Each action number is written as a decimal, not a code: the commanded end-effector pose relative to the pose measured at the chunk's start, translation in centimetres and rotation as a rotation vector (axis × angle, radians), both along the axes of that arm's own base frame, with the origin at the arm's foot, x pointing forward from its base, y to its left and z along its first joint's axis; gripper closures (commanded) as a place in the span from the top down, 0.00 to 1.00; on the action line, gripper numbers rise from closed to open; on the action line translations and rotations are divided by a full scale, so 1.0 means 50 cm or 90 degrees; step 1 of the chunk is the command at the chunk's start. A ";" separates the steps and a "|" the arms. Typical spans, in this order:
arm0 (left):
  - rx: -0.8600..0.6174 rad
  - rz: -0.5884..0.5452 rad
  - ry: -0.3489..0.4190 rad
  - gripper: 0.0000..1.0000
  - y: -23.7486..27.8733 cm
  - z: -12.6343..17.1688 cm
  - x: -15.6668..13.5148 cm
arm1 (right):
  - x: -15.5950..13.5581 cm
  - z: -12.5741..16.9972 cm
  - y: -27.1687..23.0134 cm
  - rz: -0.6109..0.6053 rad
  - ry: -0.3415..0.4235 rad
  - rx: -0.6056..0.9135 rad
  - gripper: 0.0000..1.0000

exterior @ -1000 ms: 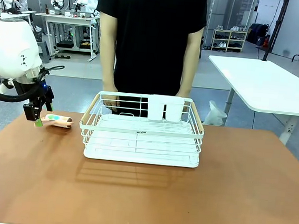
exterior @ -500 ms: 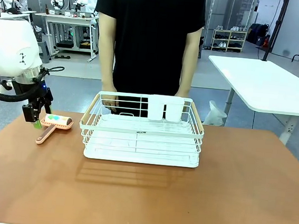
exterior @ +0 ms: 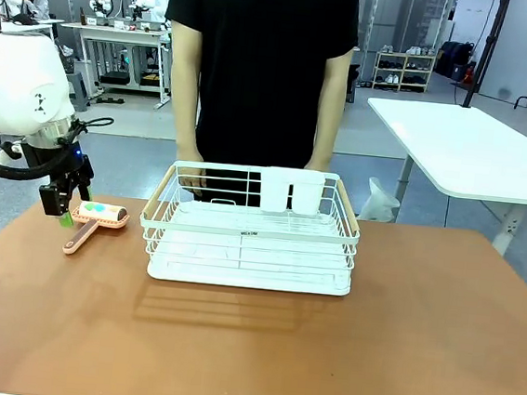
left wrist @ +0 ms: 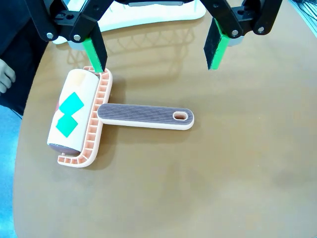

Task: Clean the table.
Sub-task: Place the Lint Roller down when the Dish drying rack is positioned in the middle of the table.

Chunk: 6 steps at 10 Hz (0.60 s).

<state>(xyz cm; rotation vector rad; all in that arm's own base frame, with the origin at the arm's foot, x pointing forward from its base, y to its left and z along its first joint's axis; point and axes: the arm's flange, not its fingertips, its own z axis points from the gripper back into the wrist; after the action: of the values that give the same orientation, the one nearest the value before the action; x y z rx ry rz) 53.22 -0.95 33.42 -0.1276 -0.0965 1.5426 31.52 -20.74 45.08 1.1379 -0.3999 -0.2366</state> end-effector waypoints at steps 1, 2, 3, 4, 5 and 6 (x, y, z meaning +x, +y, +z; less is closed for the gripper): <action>0.000 0.001 0.000 1.00 0.000 0.000 0.000 | -0.003 0.007 0.002 -0.002 -0.008 0.007 1.00; 0.000 0.001 0.000 1.00 0.000 0.000 0.000 | -0.003 0.007 0.002 -0.002 -0.008 0.007 1.00; 0.000 0.001 0.000 1.00 0.000 0.000 0.000 | -0.003 0.007 0.002 -0.002 -0.008 0.007 1.00; 0.000 0.001 0.000 1.00 0.000 0.000 0.000 | -0.003 0.007 0.002 -0.002 -0.008 0.007 1.00; 0.000 0.001 0.000 1.00 0.000 0.000 0.000 | -0.003 0.007 0.002 -0.002 -0.008 0.007 1.00; 0.000 0.001 0.000 1.00 0.000 0.000 0.000 | -0.003 0.007 0.002 -0.002 -0.008 0.007 1.00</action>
<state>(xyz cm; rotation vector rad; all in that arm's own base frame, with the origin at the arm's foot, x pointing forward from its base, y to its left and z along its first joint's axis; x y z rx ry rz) 53.22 -1.00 33.42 -0.1277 -0.0963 1.5417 31.52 -20.74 45.08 1.1379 -0.3999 -0.2366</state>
